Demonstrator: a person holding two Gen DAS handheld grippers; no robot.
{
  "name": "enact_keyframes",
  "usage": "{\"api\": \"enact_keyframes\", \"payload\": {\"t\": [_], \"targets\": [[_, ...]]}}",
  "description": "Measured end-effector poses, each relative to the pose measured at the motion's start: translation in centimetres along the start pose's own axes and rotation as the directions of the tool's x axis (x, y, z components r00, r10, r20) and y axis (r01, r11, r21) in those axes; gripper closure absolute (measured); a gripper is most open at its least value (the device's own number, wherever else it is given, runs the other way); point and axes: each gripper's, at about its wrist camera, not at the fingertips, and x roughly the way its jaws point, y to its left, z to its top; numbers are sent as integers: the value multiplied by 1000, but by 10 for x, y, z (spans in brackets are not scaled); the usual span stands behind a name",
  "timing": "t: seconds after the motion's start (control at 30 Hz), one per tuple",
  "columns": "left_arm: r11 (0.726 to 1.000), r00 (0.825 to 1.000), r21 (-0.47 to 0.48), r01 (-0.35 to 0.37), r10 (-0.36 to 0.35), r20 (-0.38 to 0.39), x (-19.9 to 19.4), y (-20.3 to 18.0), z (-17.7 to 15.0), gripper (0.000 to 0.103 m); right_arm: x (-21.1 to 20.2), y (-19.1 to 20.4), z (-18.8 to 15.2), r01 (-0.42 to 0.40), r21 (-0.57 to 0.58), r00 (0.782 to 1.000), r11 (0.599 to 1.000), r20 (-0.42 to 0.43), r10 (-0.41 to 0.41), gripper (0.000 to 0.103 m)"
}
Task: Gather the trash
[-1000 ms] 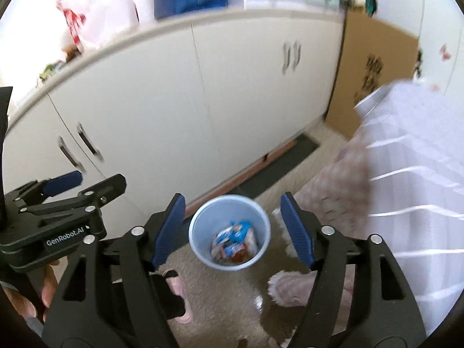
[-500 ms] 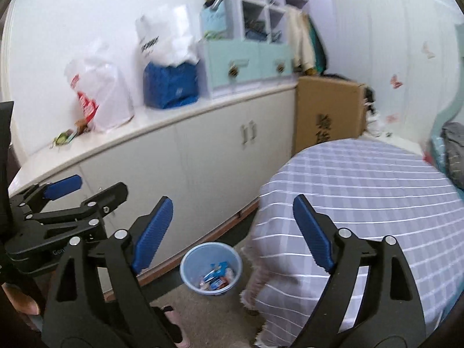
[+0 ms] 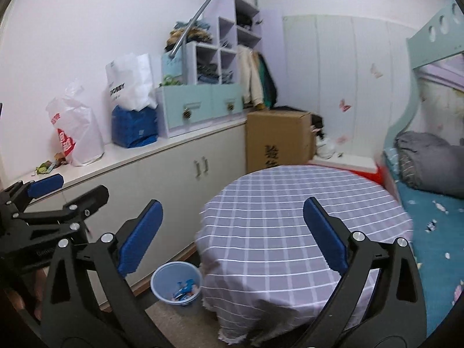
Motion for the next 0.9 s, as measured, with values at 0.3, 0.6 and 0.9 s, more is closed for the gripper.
{"api": "enact_keyframes", "payload": {"t": [0.3,0.6,0.9], "targets": [[998,996,-37,50,-48,69,-29,-21,4,7,-49,-28,-7,67,20,996,998,61,-68,6],[996,993,3,84,-84,79,-32,-47,2,7,-64,-40,-16,73,36,993,997,87,-76,6],[995,994,59,75,-79,69,-30,-61,-3,7,-63,-44,-19,60,52,995,997,82,-65,6]]}}
